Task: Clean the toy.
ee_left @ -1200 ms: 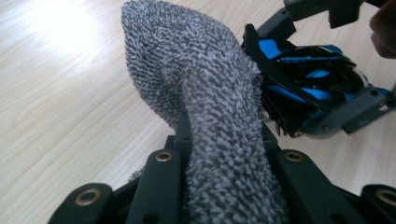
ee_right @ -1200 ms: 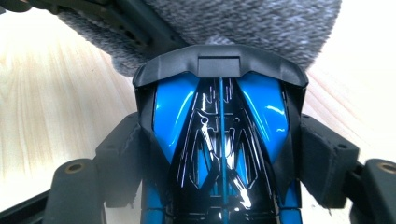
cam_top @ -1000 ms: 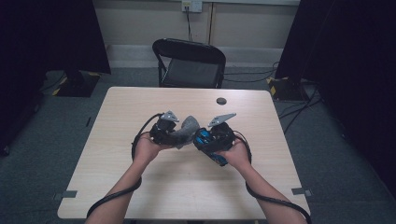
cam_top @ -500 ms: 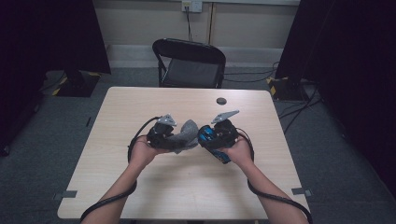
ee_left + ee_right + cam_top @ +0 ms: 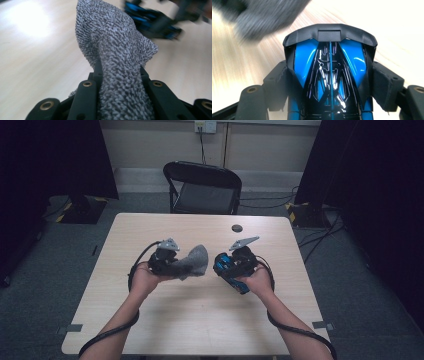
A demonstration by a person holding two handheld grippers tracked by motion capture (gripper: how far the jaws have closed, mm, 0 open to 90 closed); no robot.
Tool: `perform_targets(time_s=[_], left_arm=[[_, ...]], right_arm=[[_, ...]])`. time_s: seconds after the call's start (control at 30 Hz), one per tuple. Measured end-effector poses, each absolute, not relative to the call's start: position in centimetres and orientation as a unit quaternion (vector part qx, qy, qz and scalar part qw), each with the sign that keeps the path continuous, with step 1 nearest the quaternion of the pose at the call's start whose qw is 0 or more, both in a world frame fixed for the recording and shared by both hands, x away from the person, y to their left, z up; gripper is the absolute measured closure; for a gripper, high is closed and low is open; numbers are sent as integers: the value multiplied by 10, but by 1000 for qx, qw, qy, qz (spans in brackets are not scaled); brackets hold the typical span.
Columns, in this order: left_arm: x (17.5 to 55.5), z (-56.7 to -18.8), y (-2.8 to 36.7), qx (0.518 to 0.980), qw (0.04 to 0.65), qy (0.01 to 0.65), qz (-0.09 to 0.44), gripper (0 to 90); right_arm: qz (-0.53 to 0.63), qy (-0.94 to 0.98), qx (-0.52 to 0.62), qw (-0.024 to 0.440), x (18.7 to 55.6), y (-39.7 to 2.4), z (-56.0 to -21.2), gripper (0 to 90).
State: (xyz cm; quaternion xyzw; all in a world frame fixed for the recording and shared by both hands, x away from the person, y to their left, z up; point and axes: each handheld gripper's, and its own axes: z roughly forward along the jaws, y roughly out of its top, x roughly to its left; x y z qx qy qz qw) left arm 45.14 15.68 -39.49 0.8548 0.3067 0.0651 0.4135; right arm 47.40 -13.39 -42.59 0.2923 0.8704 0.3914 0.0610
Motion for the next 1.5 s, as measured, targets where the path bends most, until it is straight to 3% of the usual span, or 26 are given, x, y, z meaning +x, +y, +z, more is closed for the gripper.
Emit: perform_targets(time_s=[0.23, 0.47, 1.03, 1.5], left_arm=[[477, -389, 151, 842, 418, 331, 89, 713], [491, -399, 128, 841, 418, 334, 81, 710], [493, -408, 98, 848, 413, 327, 64, 709], [482, -413, 107, 855, 411, 313, 36, 710]], right_arm=[[395, 876, 272, 57, 466, -126, -424, 260], [393, 878, 267, 54, 464, -123, -424, 260], [393, 879, 264, 49, 462, -120, -425, 260], [385, 878, 278, 56, 467, -128, -425, 260]])
